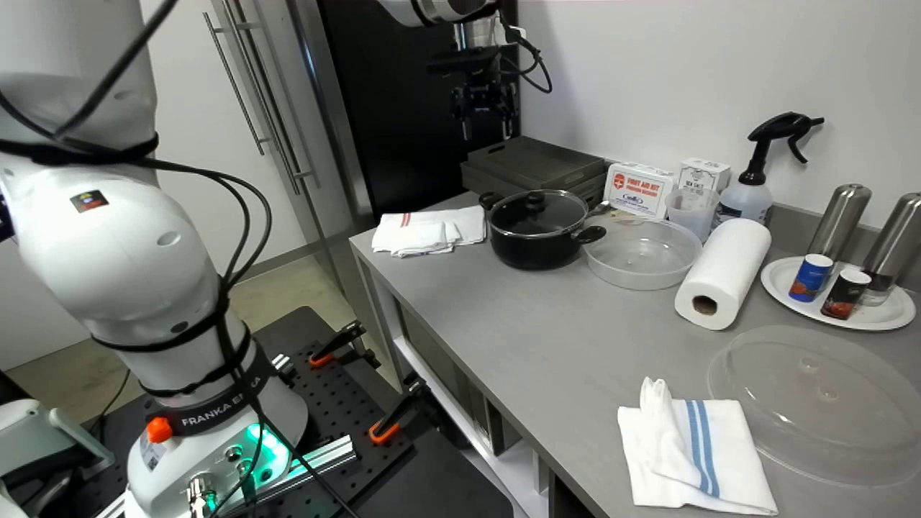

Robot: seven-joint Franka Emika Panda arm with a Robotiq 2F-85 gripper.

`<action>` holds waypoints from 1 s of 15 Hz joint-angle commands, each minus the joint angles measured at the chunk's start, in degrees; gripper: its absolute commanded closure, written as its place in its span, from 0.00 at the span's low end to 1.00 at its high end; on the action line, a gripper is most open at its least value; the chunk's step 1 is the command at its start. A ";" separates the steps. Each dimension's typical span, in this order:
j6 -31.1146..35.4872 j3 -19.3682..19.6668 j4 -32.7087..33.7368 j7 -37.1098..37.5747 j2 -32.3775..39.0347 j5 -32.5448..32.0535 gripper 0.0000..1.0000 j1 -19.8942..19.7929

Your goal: Remove the lid from the pot

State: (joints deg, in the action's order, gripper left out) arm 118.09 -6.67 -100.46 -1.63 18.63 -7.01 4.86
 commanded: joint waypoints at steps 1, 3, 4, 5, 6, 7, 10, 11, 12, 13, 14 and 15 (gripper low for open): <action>-1.82 0.60 10.69 0.13 8.47 1.27 0.00 1.14; -1.73 0.82 14.45 0.12 11.77 1.27 0.00 1.30; -1.85 0.93 16.19 0.13 13.28 1.32 0.00 1.33; -1.74 1.11 17.84 0.16 14.82 1.31 0.00 1.32; -1.80 1.20 19.43 -0.03 16.23 1.57 0.00 1.16; -1.71 1.45 21.05 0.05 17.67 1.60 0.00 1.07; -1.89 2.14 25.51 0.13 21.45 1.89 0.00 0.65; -2.07 2.33 26.92 0.11 22.64 2.16 0.00 0.42; -2.07 2.63 28.03 0.21 23.66 2.20 0.00 0.31; -2.12 2.88 29.06 0.19 24.65 2.25 0.00 0.21; -2.19 3.05 29.91 0.15 25.56 2.42 0.00 0.02; -2.18 3.32 30.79 0.30 26.58 2.43 0.00 -0.11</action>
State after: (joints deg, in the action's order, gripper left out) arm 117.87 -4.17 -75.40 -1.63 41.12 -6.02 4.64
